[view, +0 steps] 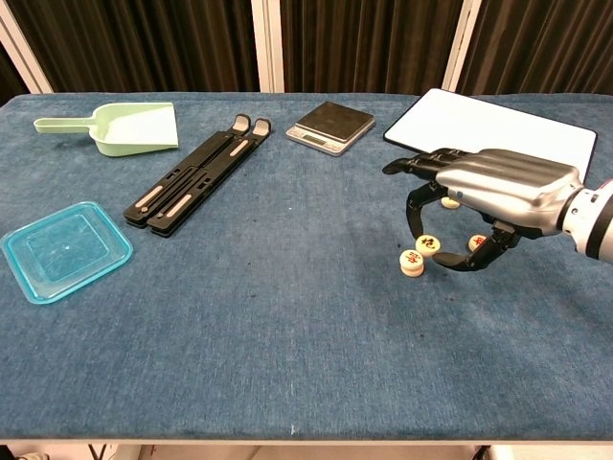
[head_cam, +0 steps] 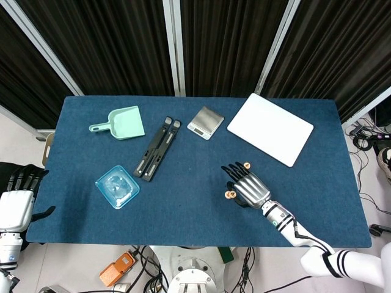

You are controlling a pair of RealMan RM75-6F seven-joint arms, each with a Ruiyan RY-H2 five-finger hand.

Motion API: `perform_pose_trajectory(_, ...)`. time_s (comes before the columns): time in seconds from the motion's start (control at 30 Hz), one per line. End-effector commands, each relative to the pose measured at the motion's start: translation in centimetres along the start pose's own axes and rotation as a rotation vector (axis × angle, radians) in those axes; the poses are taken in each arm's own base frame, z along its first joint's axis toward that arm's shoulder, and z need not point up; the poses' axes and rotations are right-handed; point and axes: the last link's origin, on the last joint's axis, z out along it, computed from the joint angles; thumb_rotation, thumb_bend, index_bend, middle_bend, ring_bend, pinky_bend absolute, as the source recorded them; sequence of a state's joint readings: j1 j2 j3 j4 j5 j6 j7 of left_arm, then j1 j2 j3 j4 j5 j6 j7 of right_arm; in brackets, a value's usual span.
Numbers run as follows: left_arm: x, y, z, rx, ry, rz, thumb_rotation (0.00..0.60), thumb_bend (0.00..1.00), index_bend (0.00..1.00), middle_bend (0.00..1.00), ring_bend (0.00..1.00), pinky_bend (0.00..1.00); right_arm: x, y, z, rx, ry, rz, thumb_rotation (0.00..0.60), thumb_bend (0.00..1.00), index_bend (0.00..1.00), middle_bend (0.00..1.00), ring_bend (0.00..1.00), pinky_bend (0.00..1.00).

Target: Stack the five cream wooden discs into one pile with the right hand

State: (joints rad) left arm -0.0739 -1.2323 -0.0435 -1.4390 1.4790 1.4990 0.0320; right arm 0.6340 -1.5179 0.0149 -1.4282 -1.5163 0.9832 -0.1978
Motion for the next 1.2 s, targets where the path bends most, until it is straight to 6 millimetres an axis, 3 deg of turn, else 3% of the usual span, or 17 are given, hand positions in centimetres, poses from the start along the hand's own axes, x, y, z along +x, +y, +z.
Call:
perform_pose_trajectory(0.03, -0.09, -0.01, -0.02, 0.001, -0.002, -0.002, 0.6, 0.08, 0.17, 0.14, 0.04, 0.0, -0.09, 0.0, 0.2, -0.002, -0.006, -0.006, 0.6, 0.51, 0.56, 0.09, 0.06, 0.08)
perform_pose_trajectory(1.2, -0.38, -0.14, 0.05, 0.001, -0.003, -0.004, 0.6, 0.08, 0.17, 0.14, 0.04, 0.0, -0.67, -0.64, 0.89, 0.012, -0.014, -0.015, 0.6, 0.51, 0.48, 0.09, 0.06, 0.08)
